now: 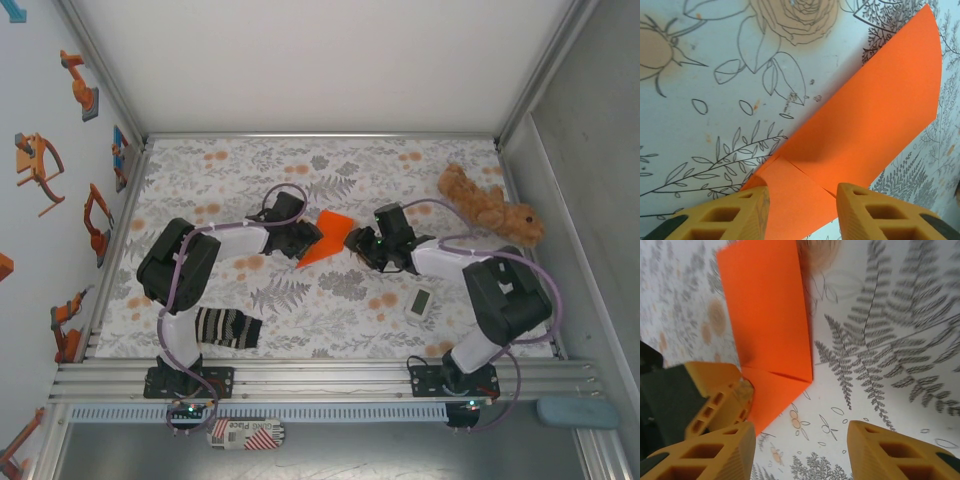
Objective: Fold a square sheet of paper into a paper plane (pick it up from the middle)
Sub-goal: Move the paper to the center of the table.
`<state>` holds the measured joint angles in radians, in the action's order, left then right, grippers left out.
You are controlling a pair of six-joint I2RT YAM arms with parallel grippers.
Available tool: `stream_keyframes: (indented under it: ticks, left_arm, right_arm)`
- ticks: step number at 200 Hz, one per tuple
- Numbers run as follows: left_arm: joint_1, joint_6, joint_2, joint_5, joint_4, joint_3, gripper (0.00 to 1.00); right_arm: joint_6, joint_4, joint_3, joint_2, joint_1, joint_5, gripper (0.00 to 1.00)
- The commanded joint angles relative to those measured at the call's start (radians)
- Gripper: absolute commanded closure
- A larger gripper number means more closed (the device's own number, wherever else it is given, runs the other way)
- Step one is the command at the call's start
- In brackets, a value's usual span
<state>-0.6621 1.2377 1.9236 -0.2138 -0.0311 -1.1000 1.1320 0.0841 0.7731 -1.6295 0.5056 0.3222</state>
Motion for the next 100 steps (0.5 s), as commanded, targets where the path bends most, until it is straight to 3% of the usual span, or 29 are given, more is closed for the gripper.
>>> stream_keyframes:
  ticks: [1,38,100]
  left_arm:
    - [-0.002,0.046,0.020,0.014,-0.052,0.041,0.63]
    - [0.005,0.054,0.008,-0.003,-0.026,0.071,0.71]
    - [0.043,0.118,0.002,-0.093,0.099,0.145,0.78]
  right_arm:
    - [0.074,0.052,0.029,-0.065,0.026,-0.004,0.52]
    - [0.089,0.115,0.057,-0.138,0.036,0.037,0.61]
    - [0.083,0.121,0.075,-0.163,0.036,0.023,0.67]
